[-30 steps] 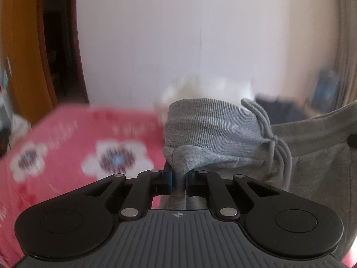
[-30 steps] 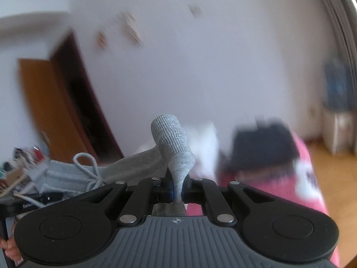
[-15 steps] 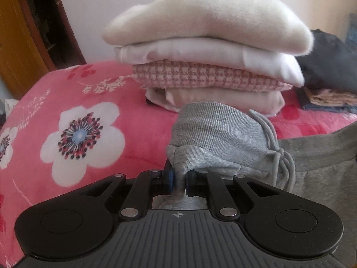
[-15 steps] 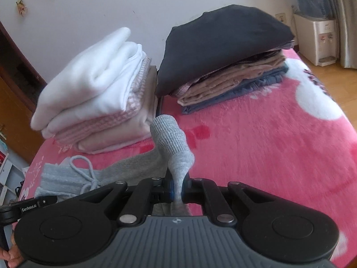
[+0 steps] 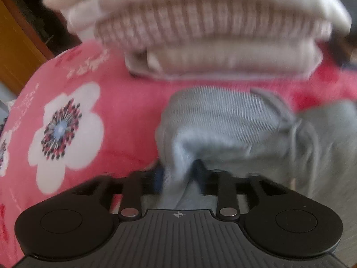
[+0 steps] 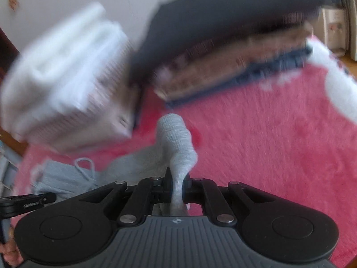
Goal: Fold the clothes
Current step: 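Lower the sweatpants onto the bed with both grippers, then open both grippers and release the sweatpants laid flat on the bed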
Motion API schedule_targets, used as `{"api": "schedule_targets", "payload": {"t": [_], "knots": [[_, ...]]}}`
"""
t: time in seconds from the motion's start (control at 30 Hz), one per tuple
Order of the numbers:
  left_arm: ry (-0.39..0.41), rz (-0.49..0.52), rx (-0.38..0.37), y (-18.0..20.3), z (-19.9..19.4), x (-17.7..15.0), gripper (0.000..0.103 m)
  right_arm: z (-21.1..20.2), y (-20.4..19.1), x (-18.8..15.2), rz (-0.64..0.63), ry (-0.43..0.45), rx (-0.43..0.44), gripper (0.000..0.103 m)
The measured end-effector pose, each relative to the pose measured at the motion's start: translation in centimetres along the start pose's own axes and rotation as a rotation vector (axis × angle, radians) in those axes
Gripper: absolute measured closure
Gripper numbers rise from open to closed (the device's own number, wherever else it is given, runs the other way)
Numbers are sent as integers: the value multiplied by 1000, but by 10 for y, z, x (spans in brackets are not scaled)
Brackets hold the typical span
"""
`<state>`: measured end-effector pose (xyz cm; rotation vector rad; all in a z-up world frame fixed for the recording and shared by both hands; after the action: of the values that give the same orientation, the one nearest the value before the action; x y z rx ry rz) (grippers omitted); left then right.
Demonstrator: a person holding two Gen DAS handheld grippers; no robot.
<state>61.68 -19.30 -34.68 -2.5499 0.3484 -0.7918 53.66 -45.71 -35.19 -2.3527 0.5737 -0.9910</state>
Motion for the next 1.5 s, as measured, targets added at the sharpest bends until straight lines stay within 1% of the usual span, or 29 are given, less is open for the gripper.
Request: {"api": "schedule_targets", "payload": {"t": [0.03,0.07,0.1,0.13,0.2,0.23,0.27,0.3,0.33,0.37,0.4,0.47,0.63,0.77,0.87,0.97,1.03,1.13,1.2,1.3,1.4,1.5], "knots": [[8,-11,18,-3,-2,-1,46,1,4,0,22,-4,15,91],[-9,-29,20,-8,-3,-3,34,2,7,1,45,-9,30,90],[-27,-47,16,-12,-4,-4,30,-1,9,3,74,-17,47,86],[-44,-68,-11,-18,-5,-5,29,-5,11,5,106,-26,66,81],[-80,-122,-61,-32,-8,-8,25,-15,16,10,157,-41,91,61],[-103,-154,-87,-40,-10,-10,23,-21,19,11,181,-46,100,58],[-124,-188,-113,-49,-11,-11,23,-28,22,13,203,-49,100,56],[-141,-229,-142,-60,-14,-14,23,-36,25,13,224,-49,95,49],[-156,-268,-165,-71,-17,-17,22,-45,29,13,246,-48,89,40],[-170,-307,-188,-82,-20,-19,22,-53,32,13,263,-43,93,36],[-175,-346,-211,-96,-25,-22,22,-62,34,12,279,-35,100,34],[-163,-391,-240,-126,-43,-34,22,-82,36,7,307,-21,126,34],[-114,-466,-288,-202,-96,-74,22,-138,26,-31,343,-39,175,34],[-95,-443,-246,-252,-141,-131,22,-178,14,-81,394,-102,175,33],[-71,-414,-230,-272,-171,-175,22,-202,6,-123,424,-156,147,33],[-52,-383,-297,-260,-199,-206,22,-226,-4,-162,454,-191,118,33],[-40,-361,-344,-251,-218,-226,22,-247,-14,-187,466,-198,84,33],[-26,-283,-467,-215,-249,-247,22,-283,-33,-217,505,-176,61,33],[-15,-221,-559,-189,-271,-262,22,-309,-49,-231,522,-143,64,33],[-7,-142,-673,-152,-291,-288,22,-347,-73,-239,476,-74,64,33],[4,-54,-722,-119,-298,-316,22,-375,-80,-238,396,-46,10,33],[-23,-9,-757,-91,-301,-334,22,-395,-75,-234,366,-27,-39,33]]}}
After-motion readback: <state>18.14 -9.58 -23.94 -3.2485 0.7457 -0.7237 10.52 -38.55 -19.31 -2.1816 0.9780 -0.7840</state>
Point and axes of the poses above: each gripper's, at about its wrist camera, not at the fingertips, and z roughly the way its jaws point, y to its right, x to its top, the point moved 10 cm from there along z, roughly the way its jaws point, and after that the axes turned 13 degrees about x, right-handed, at the moved point
